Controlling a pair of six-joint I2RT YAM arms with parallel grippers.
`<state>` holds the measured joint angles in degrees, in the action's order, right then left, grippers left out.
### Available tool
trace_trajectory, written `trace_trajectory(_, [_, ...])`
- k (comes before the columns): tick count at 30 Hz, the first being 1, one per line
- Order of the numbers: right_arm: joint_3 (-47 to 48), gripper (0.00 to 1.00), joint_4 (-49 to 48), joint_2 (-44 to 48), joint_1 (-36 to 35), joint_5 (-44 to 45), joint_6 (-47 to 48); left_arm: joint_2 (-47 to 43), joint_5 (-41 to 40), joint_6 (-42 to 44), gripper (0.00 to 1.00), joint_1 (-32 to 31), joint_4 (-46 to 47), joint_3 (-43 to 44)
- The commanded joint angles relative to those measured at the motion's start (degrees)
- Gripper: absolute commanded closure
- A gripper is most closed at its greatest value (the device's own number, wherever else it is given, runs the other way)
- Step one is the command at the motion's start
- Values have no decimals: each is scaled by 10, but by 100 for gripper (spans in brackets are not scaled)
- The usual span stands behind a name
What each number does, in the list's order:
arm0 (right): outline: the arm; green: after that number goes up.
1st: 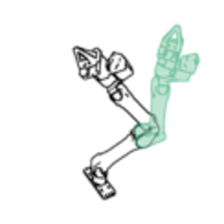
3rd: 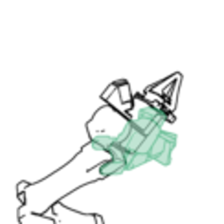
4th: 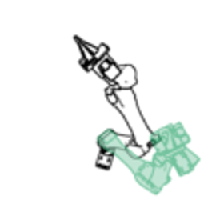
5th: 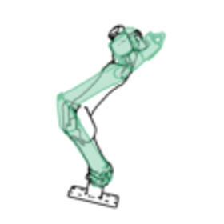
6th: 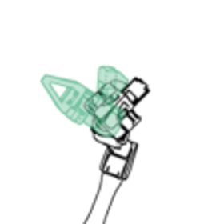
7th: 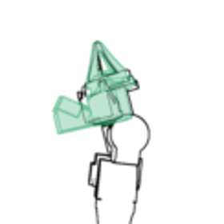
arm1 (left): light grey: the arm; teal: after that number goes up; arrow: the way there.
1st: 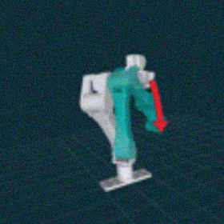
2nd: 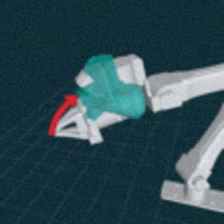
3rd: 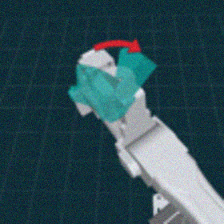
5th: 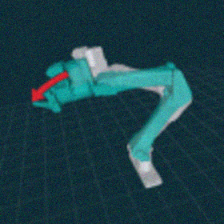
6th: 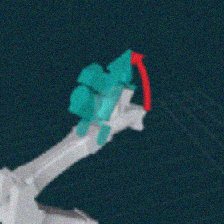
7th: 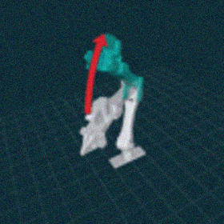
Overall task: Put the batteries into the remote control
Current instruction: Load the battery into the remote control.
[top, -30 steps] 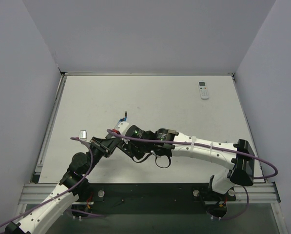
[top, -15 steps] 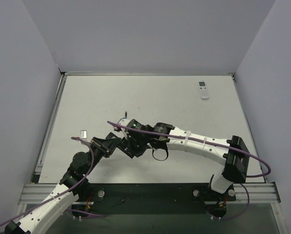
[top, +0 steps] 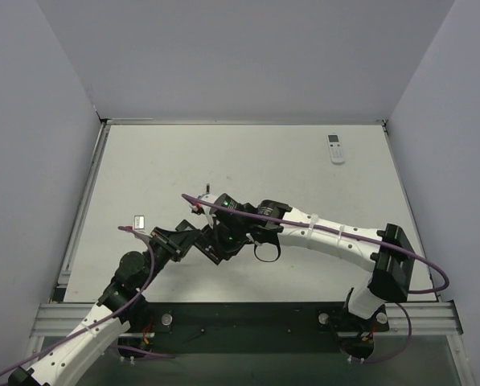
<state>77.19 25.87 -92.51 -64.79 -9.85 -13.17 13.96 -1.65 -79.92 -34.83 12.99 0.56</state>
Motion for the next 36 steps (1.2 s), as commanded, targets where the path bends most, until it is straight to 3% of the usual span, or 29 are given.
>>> trace_trajectory(1, [-11, 75, -17, 19, 10, 13, -8, -24, 50, -20, 100, -13, 64, 28])
trace_trajectory(12, [20, 65, 14, 51, 13, -17, -24, -31, 39, -1, 100, -12, 27, 15])
trace_trajectory(23, [11, 44, 3, 90, 44, -109, -50, -26, 38, -1, 100, -12, 28, 15])
trace_trajectory(36, [-152, 39, -218, 142, 128, -345, -125, 1, 53, -48, 100, -12, 129, 10])
